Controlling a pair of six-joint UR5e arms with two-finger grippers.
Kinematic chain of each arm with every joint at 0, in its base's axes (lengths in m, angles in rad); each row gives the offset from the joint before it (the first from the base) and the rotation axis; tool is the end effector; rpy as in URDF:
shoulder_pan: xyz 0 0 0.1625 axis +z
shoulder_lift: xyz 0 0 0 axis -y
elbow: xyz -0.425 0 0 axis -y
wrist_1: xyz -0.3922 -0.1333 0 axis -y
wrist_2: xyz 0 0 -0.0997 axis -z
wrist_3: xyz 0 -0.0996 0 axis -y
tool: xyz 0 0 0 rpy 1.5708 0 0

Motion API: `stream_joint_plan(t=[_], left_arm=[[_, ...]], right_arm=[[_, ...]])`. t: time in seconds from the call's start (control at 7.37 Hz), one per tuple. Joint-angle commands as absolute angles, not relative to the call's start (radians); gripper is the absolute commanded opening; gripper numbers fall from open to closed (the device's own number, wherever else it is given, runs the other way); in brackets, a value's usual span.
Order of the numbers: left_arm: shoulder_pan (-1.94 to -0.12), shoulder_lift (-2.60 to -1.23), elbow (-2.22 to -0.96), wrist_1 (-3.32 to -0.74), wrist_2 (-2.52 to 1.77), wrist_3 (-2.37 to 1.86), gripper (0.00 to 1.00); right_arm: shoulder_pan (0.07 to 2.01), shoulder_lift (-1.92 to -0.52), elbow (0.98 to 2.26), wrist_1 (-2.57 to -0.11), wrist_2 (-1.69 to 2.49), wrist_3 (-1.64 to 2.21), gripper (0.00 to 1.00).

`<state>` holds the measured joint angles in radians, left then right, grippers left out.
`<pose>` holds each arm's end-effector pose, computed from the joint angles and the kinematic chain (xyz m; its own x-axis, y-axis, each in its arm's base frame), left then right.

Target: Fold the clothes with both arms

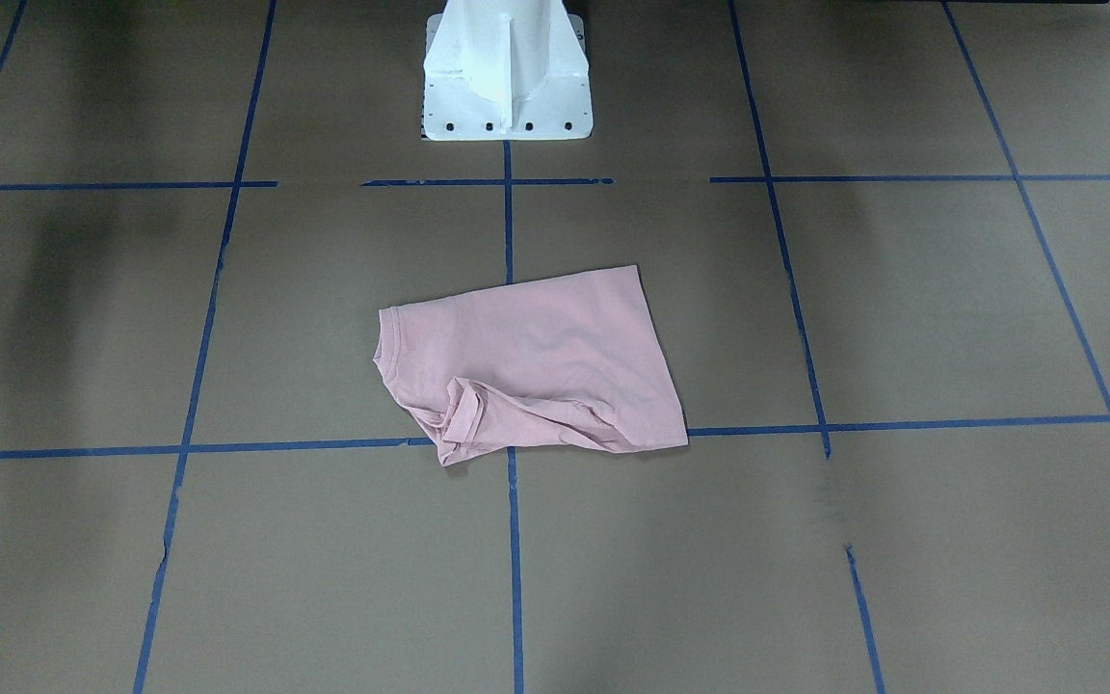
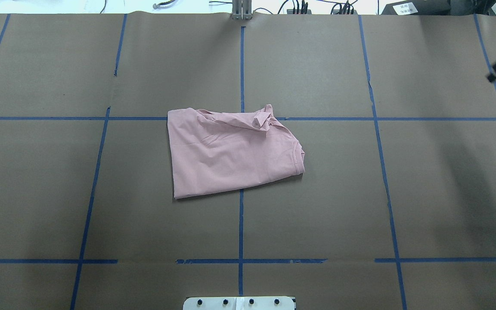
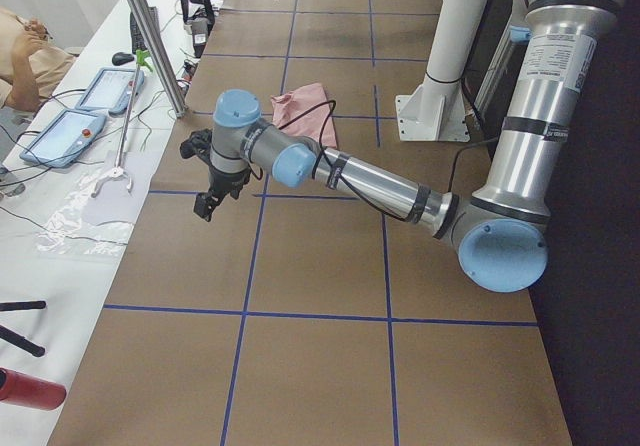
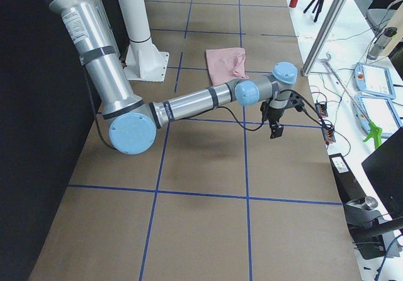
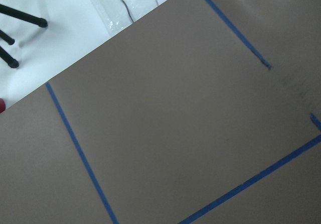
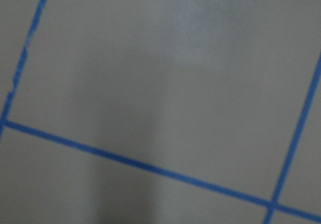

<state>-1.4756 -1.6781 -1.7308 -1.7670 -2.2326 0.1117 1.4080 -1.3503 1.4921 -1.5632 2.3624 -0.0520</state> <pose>-0.0197 -0.5525 0.5072 0.7450 0.4456 -0.4964 -0.1691 0.8460 0.5056 -0.0341 -0.5925 0.5762 0.6670 -0.2688 0.6949 0.1952 0.9631 0.1852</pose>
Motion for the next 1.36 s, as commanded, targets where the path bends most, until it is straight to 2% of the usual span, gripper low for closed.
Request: stream_joint_plan(t=[0.0, 0.27, 0.41, 0.68, 1.22], left_arm=[[-1.616, -1.554, -1.694, -1.769, -2.261, 0.123, 1.00], [-1.641, -1.507, -1.669, -1.702, -2.334, 0.136, 1.00], [-1.641, -1.487, -1.667, -1.659, -2.335, 0.232, 1.00], [-1.641, -1.447, -1.677, -1.598, -2.338, 0.319, 1.00], [-1.640, -1.450, -1.696, -1.606, -2.404, 0.322, 1.00]], right_arm=[[1.564, -1.561, 1.496, -1.483, 2.387, -0.248, 1.00], [1.633, -1.589, 1.517, -1.489, 2.321, -0.249, 1.00], [1.655, -1.583, 1.572, -1.620, 2.307, -0.255, 1.00], [1.654, -1.649, 1.650, -1.649, 2.269, -0.261, 1.00], [1.654, -1.654, 1.649, -1.649, 2.272, -0.261, 1.00]])
